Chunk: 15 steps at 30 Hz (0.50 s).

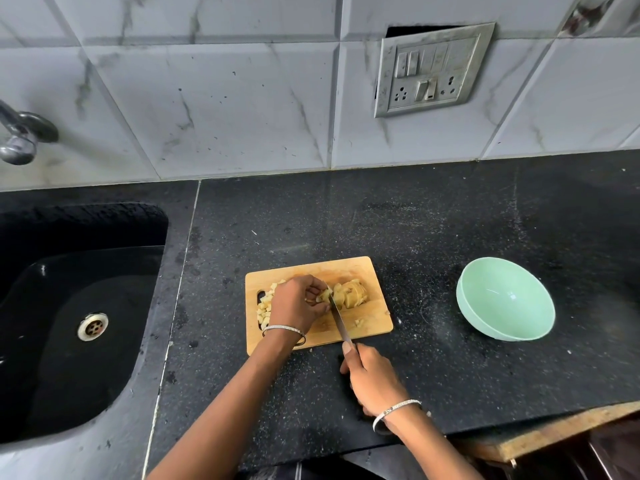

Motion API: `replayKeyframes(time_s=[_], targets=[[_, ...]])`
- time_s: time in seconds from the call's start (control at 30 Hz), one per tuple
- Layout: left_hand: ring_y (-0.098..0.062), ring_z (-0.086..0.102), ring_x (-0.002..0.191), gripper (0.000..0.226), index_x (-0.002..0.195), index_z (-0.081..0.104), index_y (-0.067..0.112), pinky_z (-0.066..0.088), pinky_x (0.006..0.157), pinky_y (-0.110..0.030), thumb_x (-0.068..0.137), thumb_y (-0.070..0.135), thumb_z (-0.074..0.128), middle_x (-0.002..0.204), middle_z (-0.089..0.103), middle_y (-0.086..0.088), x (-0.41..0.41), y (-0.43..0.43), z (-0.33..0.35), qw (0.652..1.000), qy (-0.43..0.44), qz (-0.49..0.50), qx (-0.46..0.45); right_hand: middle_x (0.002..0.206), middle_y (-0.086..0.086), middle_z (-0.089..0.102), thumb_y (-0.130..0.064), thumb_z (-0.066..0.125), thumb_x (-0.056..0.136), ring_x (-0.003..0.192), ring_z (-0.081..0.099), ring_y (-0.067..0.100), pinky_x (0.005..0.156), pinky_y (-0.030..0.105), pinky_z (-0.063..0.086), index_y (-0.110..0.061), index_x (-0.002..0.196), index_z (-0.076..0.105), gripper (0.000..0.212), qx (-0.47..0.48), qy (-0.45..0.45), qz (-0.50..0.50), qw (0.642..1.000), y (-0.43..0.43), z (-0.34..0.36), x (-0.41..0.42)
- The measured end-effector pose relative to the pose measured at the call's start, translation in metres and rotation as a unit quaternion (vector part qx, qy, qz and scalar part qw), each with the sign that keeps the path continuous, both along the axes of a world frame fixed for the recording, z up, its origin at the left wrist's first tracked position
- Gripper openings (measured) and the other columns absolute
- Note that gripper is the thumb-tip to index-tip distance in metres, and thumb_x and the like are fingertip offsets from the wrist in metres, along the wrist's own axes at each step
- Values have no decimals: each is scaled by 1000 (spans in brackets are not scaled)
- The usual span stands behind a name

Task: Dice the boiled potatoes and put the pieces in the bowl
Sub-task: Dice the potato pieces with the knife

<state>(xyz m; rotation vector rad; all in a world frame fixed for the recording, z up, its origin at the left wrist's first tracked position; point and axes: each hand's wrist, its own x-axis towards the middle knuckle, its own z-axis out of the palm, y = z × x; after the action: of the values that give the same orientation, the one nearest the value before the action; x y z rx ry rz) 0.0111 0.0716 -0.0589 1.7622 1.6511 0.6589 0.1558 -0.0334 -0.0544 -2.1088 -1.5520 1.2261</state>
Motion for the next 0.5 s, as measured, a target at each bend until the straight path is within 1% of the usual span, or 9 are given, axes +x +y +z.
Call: replayKeyframes(time_s=[0.03, 0.07, 0.13, 0.17, 0.23, 0.27, 0.37, 0.43, 0.5], targets=[[-3, 60, 67, 30, 88, 71, 24, 52, 66, -16, 63, 15, 86, 78, 68, 11, 0, 1, 2, 1000, 7, -6, -1, 69, -3, 58, -43, 30, 104, 69, 58, 21, 60, 32, 37, -16, 82, 58, 45, 2, 4, -4, 1000, 0, 0, 0], [-2, 59, 66, 29, 88, 71, 23, 51, 65, -15, 64, 16, 86, 78, 68, 11, 1, 1, 4, 1000, 14, -9, -2, 74, 0, 61, -43, 29, 104, 75, 60, 24, 62, 33, 40, -15, 85, 58, 45, 9, -6, -1, 1000, 0, -1, 1], [-2, 58, 65, 27, 86, 70, 22, 48, 62, -14, 64, 17, 85, 76, 67, 10, 2, 2, 6, 1000, 26, -5, 1, 89, 9, 64, -45, 26, 104, 90, 62, 34, 70, 38, 43, -16, 95, 55, 43, 22, -55, 11, 998, -3, -1, -2], [-2, 57, 64, 26, 84, 70, 21, 46, 59, -12, 64, 17, 85, 75, 67, 9, 2, 3, 7, 1000, 30, 1, 1, 95, 11, 64, -45, 25, 104, 94, 62, 37, 69, 39, 43, -17, 100, 53, 40, 29, -86, 18, 996, -6, -2, -3], [-2, 55, 61, 23, 81, 69, 21, 39, 54, -9, 64, 18, 84, 71, 65, 10, 3, 3, 7, 999, 35, 14, -1, 99, 12, 65, -45, 24, 104, 96, 63, 39, 65, 39, 40, -18, 104, 49, 37, 51, -145, 31, 988, -12, -1, -6], [-2, 54, 61, 23, 80, 68, 21, 39, 53, -10, 64, 18, 84, 70, 64, 10, 4, 3, 8, 999, 37, 18, -2, 100, 11, 66, -45, 24, 104, 96, 64, 38, 63, 38, 38, -19, 104, 48, 35, 61, -168, 36, 983, -15, 0, -6], [-5, 55, 62, 21, 82, 69, 21, 44, 56, -19, 66, 18, 81, 69, 63, 11, 4, 3, 8, 999, 47, 24, 5, 98, 7, 67, -45, 22, 104, 96, 65, 35, 60, 37, 35, -20, 103, 45, 34, 68, -214, 45, 974, -22, 3, -4], [-7, 56, 63, 18, 83, 70, 20, 43, 56, -21, 68, 18, 80, 69, 62, 11, 4, 3, 9, 998, 53, 21, 9, 96, 6, 67, -46, 22, 104, 95, 65, 34, 61, 38, 36, -20, 102, 46, 35, 63, -210, 38, 975, -25, 2, -1], [-9, 57, 66, 19, 84, 70, 21, 40, 57, -21, 69, 18, 80, 70, 62, 10, 4, 3, 8, 998, 62, 11, 12, 92, 6, 66, -45, 23, 104, 93, 64, 33, 63, 39, 38, -20, 98, 50, 37, 52, -171, 37, 983, -23, 0, 3]])
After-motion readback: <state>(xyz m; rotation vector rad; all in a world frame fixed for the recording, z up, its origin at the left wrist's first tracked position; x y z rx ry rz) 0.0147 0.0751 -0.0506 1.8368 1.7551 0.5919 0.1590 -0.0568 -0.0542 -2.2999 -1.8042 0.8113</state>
